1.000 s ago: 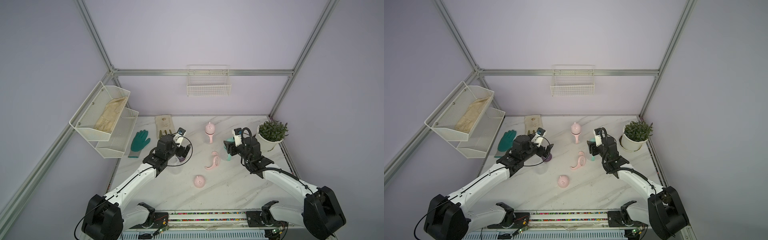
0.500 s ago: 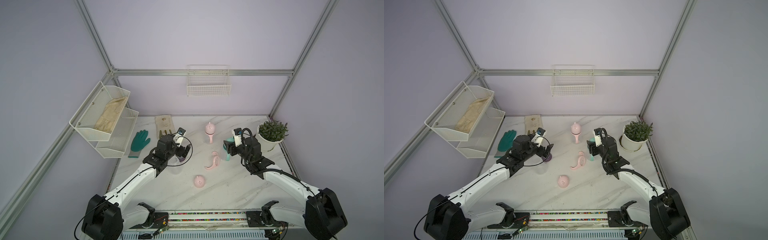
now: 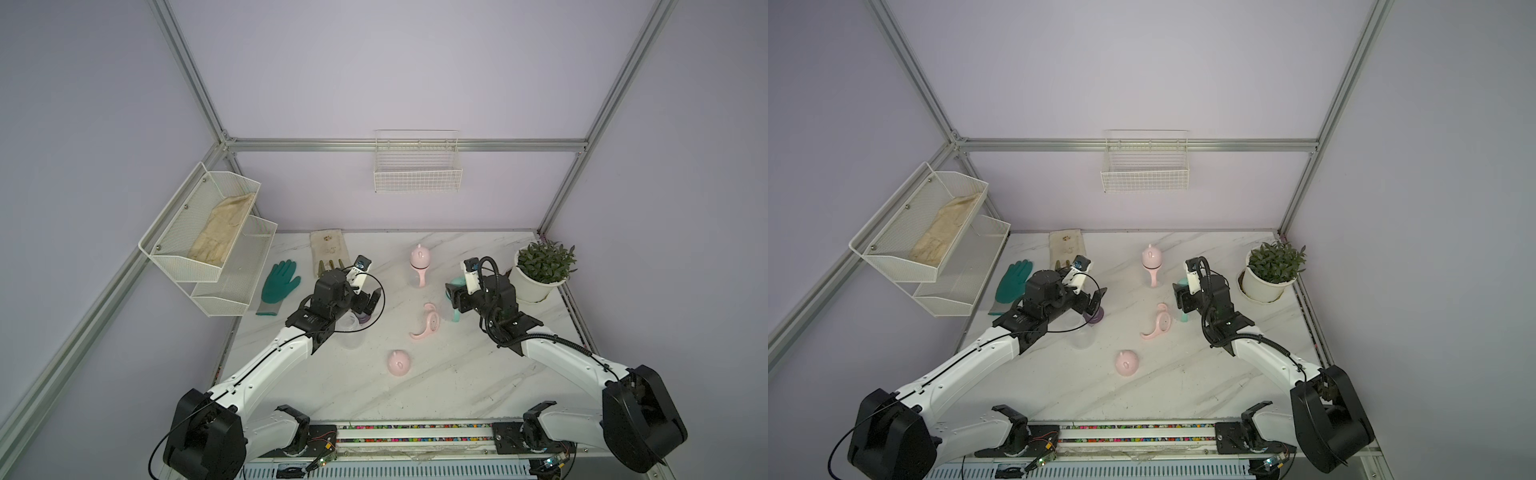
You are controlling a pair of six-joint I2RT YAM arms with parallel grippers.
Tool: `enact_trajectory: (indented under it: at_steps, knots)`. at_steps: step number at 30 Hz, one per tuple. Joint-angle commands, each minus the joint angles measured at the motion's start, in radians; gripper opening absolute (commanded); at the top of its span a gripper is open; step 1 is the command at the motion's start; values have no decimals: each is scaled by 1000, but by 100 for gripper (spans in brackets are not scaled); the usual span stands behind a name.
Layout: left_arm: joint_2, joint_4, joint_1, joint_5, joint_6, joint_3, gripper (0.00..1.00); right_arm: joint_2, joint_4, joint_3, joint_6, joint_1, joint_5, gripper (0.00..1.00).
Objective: Assemble the baby bottles
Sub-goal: Close the lid on the baby bottle.
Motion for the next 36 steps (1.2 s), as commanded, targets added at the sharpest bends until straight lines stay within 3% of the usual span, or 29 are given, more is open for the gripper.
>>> enact_trajectory:
  at_steps: [1,8,17,24,36]
  knots:
    - [-9,22,4,-3,14,56,100,17,11,-6,-9,3,3,72]
    - [-1,30,4,7,3,62,100,-2,-94,65,22,4,11,84]
    - [68,123,-17,-7,-50,99,100,-56,-256,242,96,4,-23,90]
    - [207,180,-163,-93,-22,246,100,7,-395,346,276,2,141,75]
    - [417,349,-207,100,-156,382,86,-38,-277,189,293,-89,-39,54]
